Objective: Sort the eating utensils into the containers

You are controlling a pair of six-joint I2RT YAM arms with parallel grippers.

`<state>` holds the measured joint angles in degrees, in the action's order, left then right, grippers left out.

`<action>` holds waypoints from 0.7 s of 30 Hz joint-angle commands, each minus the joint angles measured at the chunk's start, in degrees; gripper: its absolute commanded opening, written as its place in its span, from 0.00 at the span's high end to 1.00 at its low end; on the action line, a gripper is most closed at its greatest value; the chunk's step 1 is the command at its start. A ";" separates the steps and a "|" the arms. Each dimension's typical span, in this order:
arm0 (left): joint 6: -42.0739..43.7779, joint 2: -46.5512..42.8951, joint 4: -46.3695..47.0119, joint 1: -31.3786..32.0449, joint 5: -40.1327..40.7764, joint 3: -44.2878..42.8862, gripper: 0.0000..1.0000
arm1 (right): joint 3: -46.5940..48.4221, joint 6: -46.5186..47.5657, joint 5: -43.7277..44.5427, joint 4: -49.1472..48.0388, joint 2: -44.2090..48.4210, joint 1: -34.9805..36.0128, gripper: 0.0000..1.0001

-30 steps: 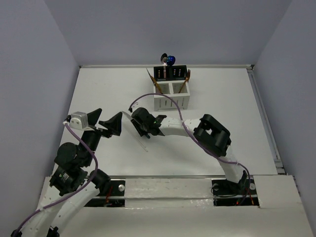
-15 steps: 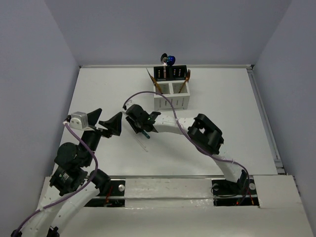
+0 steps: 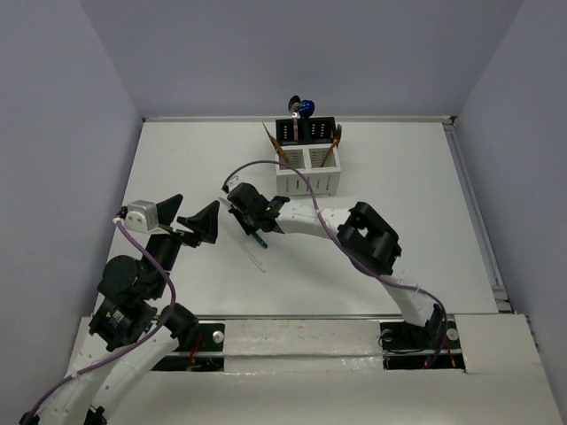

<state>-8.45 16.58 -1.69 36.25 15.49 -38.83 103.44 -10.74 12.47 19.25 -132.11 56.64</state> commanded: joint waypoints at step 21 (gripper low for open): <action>-0.25 -0.76 1.87 -0.30 0.33 0.60 0.01 | -18.10 0.01 9.85 -52.72 23.05 -16.65 1.00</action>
<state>-8.45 16.58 -1.69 36.25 15.49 -38.83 86.13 -9.93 18.81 -21.39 -105.78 42.37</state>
